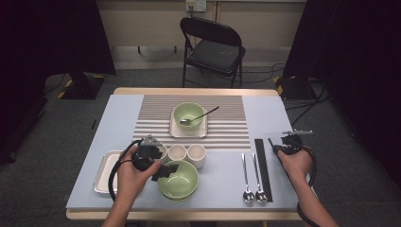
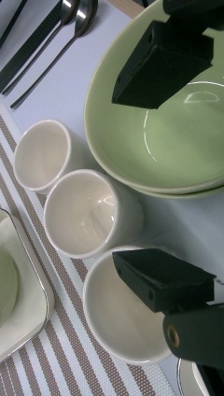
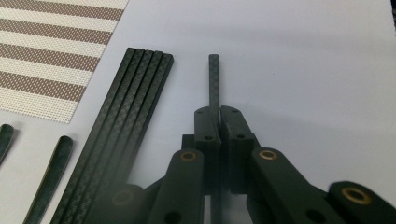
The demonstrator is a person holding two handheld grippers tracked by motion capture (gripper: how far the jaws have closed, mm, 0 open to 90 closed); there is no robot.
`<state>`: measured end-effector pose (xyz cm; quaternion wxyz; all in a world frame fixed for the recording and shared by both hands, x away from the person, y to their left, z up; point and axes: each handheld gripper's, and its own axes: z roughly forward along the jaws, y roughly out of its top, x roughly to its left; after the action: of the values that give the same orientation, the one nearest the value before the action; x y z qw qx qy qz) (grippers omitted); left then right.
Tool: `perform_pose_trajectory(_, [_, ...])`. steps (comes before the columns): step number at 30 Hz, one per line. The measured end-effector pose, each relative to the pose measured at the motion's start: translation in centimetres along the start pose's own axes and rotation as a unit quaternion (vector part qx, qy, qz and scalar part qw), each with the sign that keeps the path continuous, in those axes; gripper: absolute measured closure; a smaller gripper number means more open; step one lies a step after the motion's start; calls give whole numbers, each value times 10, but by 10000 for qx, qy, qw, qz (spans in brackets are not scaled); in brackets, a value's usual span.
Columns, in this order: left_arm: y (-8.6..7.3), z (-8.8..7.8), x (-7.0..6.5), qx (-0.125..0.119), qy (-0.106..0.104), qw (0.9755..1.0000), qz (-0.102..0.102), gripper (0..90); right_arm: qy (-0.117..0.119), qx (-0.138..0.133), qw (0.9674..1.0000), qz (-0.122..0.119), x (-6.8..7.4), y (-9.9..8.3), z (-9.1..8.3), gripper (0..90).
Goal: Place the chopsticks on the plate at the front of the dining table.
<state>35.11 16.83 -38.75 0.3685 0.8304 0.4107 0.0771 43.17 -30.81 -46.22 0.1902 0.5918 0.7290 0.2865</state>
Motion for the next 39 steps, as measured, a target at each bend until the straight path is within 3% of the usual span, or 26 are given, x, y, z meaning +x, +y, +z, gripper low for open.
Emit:
perform_pose_trajectory(3, [0,0,0,-11,-22,10000,-12,201,12,29,10000,45,0,1,0,864])
perform_pose_trajectory(8, [2,0,1,-35,-50,10000,-4,201,297,-29,9993,230,-8,2,-1,863])
perform_pose_trajectory(12, [2,1,2,-46,-62,10000,-46,200,504,-104,9983,260,-7,6,-1,864])
perform_pose_trajectory(16, [1,2,2,-27,-57,10000,-48,198,553,-126,9981,248,-7,10,-3,864])
perform_pose_trajectory(18, [1,1,3,-26,-65,10000,-38,198,687,-213,9968,362,-8,15,-7,864])
perform_pose_trajectory(30, [4,3,-2,-37,-122,9999,-54,195,972,-491,9935,334,-6,33,-26,864])
perform_pose_trajectory(39, [11,7,-6,-71,-213,9997,-65,192,1153,-603,9911,272,5,46,-35,864])
